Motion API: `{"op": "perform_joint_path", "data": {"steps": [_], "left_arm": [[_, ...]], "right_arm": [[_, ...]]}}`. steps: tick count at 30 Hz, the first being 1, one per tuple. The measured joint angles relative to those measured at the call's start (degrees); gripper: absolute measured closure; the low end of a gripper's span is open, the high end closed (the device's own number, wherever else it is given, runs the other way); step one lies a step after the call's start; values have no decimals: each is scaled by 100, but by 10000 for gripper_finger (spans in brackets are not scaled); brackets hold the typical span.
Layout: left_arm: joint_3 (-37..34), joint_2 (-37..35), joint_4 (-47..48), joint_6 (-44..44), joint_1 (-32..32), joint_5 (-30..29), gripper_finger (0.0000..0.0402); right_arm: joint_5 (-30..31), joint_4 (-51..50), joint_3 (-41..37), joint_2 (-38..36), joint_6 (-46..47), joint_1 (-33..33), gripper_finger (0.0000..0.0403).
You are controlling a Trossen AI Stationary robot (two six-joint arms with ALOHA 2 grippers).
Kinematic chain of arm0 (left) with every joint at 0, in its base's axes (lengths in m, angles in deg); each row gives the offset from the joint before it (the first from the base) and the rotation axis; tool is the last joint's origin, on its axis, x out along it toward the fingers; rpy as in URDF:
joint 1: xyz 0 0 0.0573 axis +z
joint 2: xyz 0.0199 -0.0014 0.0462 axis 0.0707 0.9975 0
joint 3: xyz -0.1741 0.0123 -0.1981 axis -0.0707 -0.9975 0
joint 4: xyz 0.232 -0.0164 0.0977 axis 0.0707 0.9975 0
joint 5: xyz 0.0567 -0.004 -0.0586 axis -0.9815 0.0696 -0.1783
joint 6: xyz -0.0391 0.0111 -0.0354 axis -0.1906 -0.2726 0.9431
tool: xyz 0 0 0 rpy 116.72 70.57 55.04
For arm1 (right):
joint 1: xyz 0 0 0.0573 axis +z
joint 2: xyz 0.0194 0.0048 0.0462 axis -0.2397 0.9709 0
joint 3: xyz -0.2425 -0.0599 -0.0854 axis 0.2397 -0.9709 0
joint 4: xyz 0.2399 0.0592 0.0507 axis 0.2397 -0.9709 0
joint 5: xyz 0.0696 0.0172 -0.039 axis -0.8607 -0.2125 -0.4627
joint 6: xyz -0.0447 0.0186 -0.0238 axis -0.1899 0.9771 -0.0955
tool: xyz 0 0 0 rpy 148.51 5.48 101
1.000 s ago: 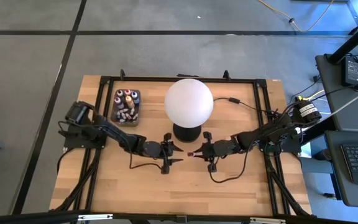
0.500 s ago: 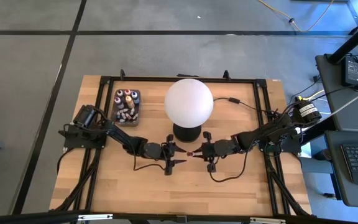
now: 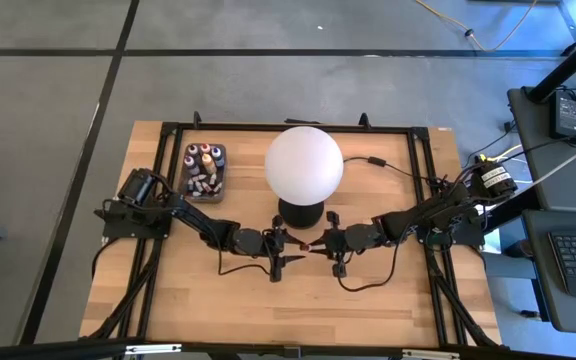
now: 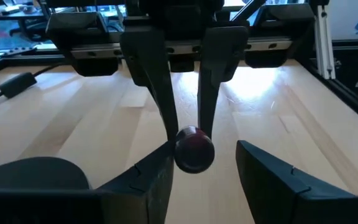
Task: Pick & Place food coloring
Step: Put the small red food coloring bottle into the black container
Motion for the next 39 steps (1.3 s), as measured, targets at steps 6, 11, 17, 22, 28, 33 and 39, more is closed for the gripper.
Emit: {"op": "perform_joint_path", "data": {"steps": [6,11,17,22,28,33,39], "left_arm": [[0,0,19,-183,4,-16,269],[0,0,21,-234,12,-38,309],[0,-2,24,-236,17,-12,331],[0,-2,24,-236,15,2,318],[0,-2,34,-234,9,29,321],[2,-29,217,-228,7,13,324],[0,-893,2199,-47,-11,-896,322]], "right_arm": [[-2,-3,0,0,-13,1,334],[-15,-4,-2,0,-17,1,334],[-73,-12,-2,0,-108,1,333],[-157,-7,-2,0,-294,-3,333],[-182,-209,0,-2,-334,-14,289],[-186,-868,0,-2,-339,-111,222],[-172,-1899,-7,-206,-35,-282,180]]}}
